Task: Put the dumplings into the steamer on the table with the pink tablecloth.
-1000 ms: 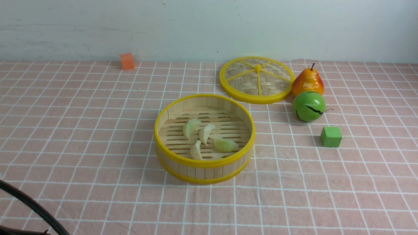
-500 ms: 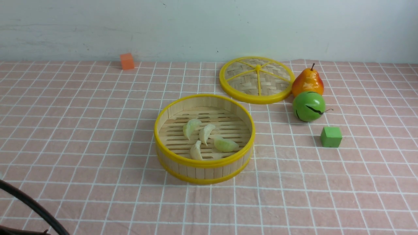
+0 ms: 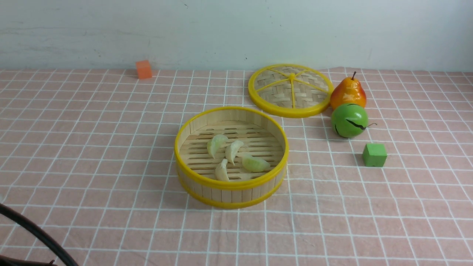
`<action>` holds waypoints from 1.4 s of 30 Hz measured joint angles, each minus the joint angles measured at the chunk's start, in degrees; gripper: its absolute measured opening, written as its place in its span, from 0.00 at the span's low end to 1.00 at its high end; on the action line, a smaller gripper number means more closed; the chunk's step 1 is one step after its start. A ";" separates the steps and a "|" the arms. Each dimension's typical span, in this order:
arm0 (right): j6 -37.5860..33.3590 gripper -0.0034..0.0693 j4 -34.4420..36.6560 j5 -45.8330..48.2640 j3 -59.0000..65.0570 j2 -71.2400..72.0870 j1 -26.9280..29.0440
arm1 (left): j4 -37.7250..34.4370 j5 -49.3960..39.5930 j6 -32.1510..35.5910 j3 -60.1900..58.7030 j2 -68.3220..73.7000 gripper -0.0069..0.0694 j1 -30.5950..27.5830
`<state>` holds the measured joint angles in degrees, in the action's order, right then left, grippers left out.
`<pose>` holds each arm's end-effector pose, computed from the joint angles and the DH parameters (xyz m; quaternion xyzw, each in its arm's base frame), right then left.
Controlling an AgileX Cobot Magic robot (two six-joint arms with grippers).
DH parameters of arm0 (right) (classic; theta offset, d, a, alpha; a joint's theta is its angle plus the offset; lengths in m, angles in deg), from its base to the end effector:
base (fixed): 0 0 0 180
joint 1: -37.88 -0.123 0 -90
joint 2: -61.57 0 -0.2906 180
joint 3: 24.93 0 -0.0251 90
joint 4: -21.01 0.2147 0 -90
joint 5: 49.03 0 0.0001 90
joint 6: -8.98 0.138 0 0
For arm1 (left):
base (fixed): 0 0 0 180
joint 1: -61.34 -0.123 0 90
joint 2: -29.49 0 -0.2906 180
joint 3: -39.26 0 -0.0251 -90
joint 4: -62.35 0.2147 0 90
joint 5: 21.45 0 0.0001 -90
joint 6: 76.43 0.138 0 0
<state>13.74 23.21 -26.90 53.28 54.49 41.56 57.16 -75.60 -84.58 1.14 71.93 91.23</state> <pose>0.0552 -0.0015 0.1601 0.0693 0.8030 0.0219 0.5916 0.0740 -0.0542 0.2824 0.1637 0.9074 -0.1670 0.3493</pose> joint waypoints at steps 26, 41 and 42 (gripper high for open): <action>0.00 0.09 0.00 0.06 0.00 0.00 0.00 | 4.12 38.34 -8.23 -39.85 -35.36 0.07 -27.84; 0.00 0.12 0.00 0.06 0.00 0.00 0.00 | 5.19 33.39 -8.17 -40.88 -35.36 0.07 -29.02; 0.00 0.12 0.00 0.06 0.00 0.00 0.00 | 5.19 33.39 -8.17 -40.88 -35.36 0.07 -29.02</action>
<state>13.74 23.21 -26.84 53.28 54.49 41.56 62.35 -42.21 -92.75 -39.74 36.57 62.21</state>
